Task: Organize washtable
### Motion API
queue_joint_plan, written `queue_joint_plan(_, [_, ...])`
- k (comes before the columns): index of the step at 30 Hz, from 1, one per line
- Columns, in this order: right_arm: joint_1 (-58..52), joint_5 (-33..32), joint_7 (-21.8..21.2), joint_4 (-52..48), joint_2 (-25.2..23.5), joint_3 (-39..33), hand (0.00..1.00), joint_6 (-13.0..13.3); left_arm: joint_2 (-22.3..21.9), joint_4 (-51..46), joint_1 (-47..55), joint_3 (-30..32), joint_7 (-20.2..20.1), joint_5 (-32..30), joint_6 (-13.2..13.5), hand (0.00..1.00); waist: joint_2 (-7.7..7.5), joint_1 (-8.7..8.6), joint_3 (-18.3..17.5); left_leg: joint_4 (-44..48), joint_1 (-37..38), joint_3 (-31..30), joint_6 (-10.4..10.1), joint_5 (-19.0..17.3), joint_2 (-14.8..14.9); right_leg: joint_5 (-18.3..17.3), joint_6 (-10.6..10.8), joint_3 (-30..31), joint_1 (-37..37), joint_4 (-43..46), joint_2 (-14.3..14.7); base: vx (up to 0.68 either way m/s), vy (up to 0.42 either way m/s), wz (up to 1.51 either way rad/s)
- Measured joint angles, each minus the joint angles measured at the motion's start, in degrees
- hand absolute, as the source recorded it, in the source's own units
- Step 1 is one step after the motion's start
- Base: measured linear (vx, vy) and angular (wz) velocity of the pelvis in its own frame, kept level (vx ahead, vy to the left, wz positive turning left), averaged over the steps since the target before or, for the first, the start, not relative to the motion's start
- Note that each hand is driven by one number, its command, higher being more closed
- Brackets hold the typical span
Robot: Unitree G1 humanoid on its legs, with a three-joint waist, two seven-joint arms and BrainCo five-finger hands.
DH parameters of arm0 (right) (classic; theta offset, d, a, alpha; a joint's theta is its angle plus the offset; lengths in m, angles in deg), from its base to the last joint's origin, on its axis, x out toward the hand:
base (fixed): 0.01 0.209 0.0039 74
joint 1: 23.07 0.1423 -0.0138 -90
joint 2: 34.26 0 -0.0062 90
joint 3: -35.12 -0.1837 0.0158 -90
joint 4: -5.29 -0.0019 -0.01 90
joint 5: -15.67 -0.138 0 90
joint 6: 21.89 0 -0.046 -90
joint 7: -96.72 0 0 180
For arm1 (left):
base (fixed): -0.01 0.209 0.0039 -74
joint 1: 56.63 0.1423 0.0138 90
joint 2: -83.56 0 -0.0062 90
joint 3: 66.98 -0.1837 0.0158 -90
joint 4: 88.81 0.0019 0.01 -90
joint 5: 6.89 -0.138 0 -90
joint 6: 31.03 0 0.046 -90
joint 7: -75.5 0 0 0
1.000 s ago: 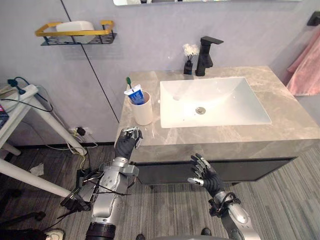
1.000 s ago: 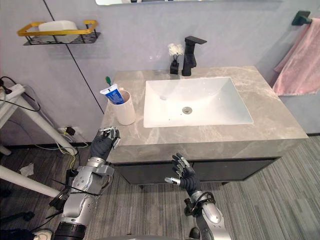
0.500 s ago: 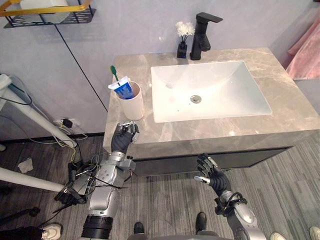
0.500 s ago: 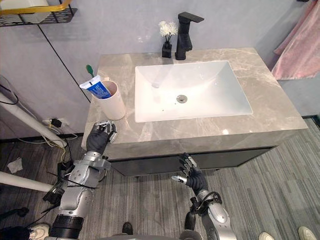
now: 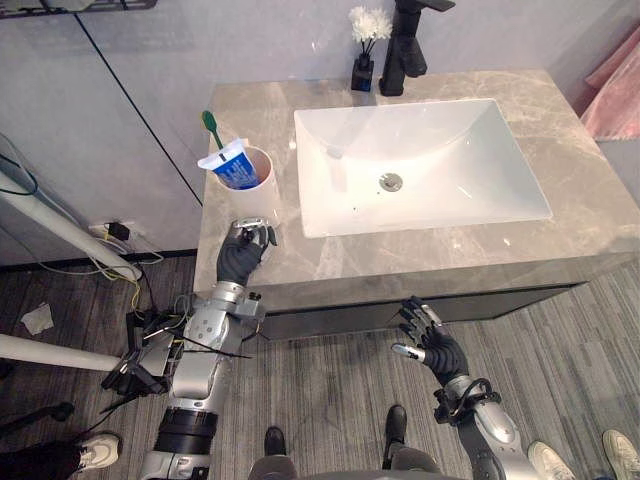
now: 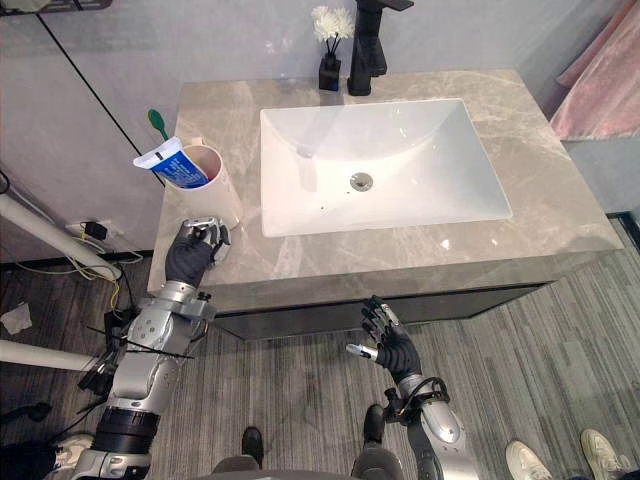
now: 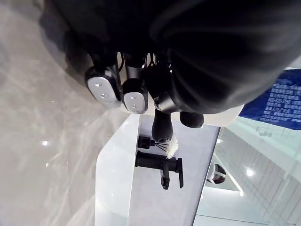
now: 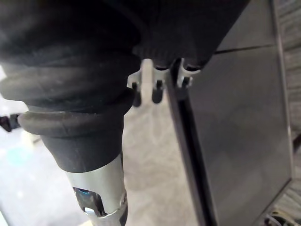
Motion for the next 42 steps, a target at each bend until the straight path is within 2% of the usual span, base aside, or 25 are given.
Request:
queue_joint_plan(6, [-0.05,0.0,0.03,-0.06,0.95,-0.42,0.0,0.0,3.16,1.83,-4.45,0.28,0.1,-0.32,1.13,1.0,-0.63,-0.07,1.33,0.1,-1.26,0.18,0.0,0.01,0.04,0.14,-0.18,0.27,-1.54,0.27,0.04,0.0,-0.01,-0.02])
queue_joint_plan(12, [0.04,-1.55,0.02,-0.95,0.98,-0.38,0.0,0.01,5.56,3.33,-8.01,0.03,0.52,-0.21,1.19,1.0,-1.07,0.19,2.36,0.36,-2.25,0.53,0.01,0.0,0.06,0.66,-0.43,0.61,-2.7,0.34,0.06,-0.02,-0.01,-0.02])
queue_joint_plan(21, [0.05,-3.05,-0.1,-1.05,1.23,-0.1,0.0,0.09,9.78,5.13,-11.64,-1.12,2.94,0.23,1.43,1.0,-1.73,0.43,3.47,0.56,-4.33,0.28,-0.72,0.06,0.19,1.39,-1.14,1.79,-5.36,0.27,0.49,-0.06,-0.022,-0.05])
queue_joint_plan(25, [0.01,-3.06,-0.22,-1.05,1.25,0.0,0.0,0.11,11.28,6.34,-14.06,-1.81,3.96,1.09,1.39,1.0,-2.6,0.67,3.95,0.87,-5.1,-0.21,-1.16,0.33,0.24,1.46,-1.47,1.96,-6.09,0.28,0.62,-0.06,-0.028,-0.02])
queue_joint_plan(28, [-0.01,-3.11,-0.23,-1.06,1.26,0.0,0.0,0.26,13.27,7.39,-17.38,-3.73,4.04,1.9,1.3,1.0,-3.83,1.68,4.2,0.92,-6.04,-0.36,-1.62,0.66,0.24,1.43,-1.38,2.12,-7.29,0.4,0.72,-0.07,-0.03,-0.04])
queue_joint_plan(30, [0.28,-3.23,-0.27,-1.06,1.14,0.48,0.0,0.33,14.94,10.67,-22.73,-4.21,4.04,2.63,1.21,1.0,-4.98,1.45,4.71,0.28,-6.65,-0.83,-1.77,1.39,0.18,1.81,-1.58,2.12,-8.12,0.36,0.83,-0.06,-0.026,-0.01])
queue_joint_plan(32, [0.23,-3.8,-0.33,-1.07,1.0,1.61,0.0,0.51,18.15,13.99,-28.38,-4.17,4.93,3.51,1.12,1.0,-6.78,0.02,5.41,0.02,-7.02,-1.09,-1.89,1.89,0.23,2.49,-1.92,2.69,-8.89,0.27,1.17,-0.03,-0.025,-0.12])
queue_joint_plan(34, [-0.12,-4.26,-0.34,-1.07,1.0,1.73,0.0,0.57,19.58,15.19,-30.86,-4.2,5.24,3.61,1.14,1.0,-7.37,-1.12,5.76,0.04,-7.09,-1.05,-1.52,2.18,0.23,3.09,-1.47,2.93,-8.98,0.15,1.22,0.03,-0.01,-0.06])
queue_joint_plan(35, [-0.55,-4.31,-0.34,-1.07,1.0,1.72,0.0,0.68,19.82,16.37,-32.41,-4.37,5.2,3.61,1.1,1.0,-7.38,-1.65,5.77,0.08,-7.1,-1.01,-1.35,2.29,0.23,3.22,-1.48,2.98,-8.98,0.09,1.25,0.06,-0.001,-0.06])
queue_joint_plan(42, [-1.43,-4.51,-1.47,-1.19,0.9,2.94,0.0,1.57,22.58,24.17,-41.3,-9.74,5.26,3.57,0.26,1.0,-7.35,-2.49,5.83,0.47,-7.87,-1.69,-1.17,2.16,0.23,3.47,-1.81,2.99,-9.0,0.0,1.22,0.05,0.007,0.04])
